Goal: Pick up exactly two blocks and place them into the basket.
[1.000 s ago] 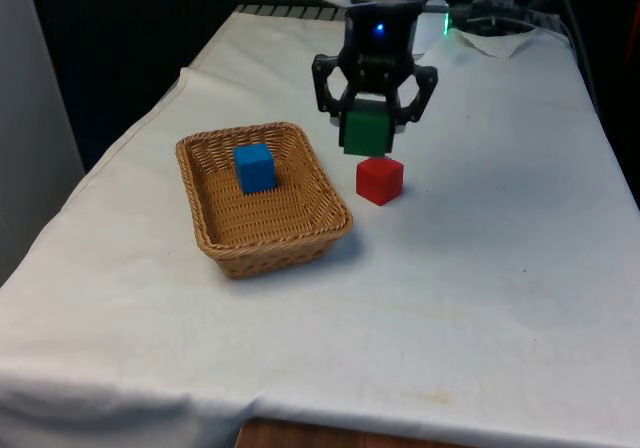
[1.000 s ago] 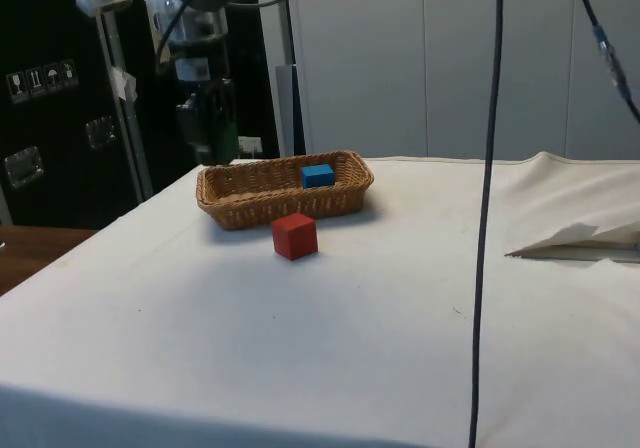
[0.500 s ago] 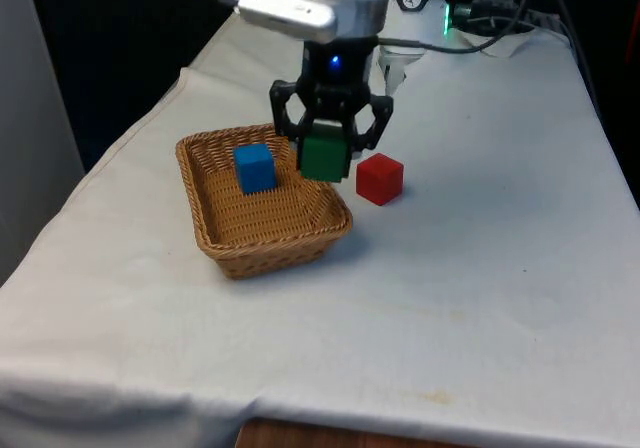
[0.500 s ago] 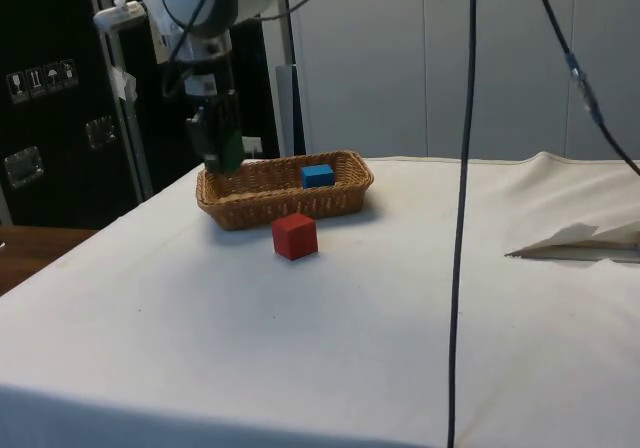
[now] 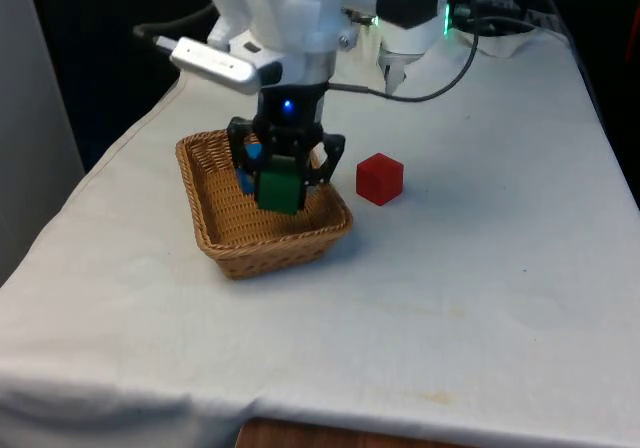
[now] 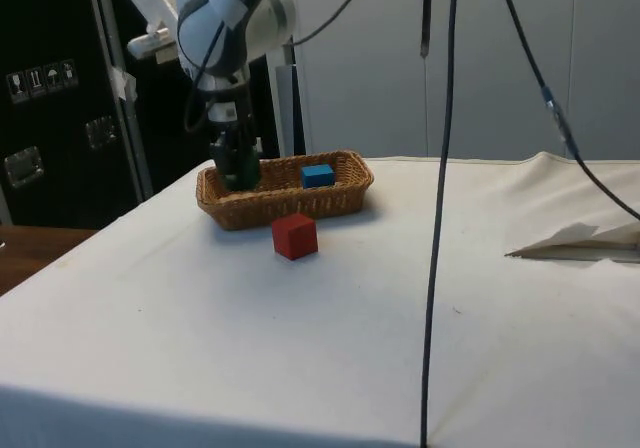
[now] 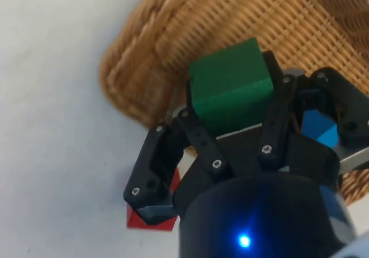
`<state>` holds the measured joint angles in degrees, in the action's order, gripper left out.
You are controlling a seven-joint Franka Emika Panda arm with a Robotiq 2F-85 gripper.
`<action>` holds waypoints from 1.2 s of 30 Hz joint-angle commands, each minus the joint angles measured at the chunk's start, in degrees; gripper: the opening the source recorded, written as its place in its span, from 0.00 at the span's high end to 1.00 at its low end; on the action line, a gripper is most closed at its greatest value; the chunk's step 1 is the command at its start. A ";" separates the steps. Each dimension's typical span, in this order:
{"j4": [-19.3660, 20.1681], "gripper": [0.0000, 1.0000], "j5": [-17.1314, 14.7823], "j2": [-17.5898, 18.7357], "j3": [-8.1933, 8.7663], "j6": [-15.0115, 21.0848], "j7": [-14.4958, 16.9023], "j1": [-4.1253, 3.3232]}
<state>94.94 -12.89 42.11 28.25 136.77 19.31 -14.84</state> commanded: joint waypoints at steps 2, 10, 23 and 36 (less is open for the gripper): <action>-0.63 0.98 -0.97 1.32 -0.17 0.74 1.20 0.74; -0.97 0.98 -2.46 3.78 0.29 2.23 2.41 0.97; -1.20 0.02 -3.32 4.81 0.23 2.35 2.98 1.32; -0.29 0.00 -3.09 2.35 1.26 0.86 2.75 0.74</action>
<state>93.91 -15.93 45.84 29.39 138.25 21.83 -13.98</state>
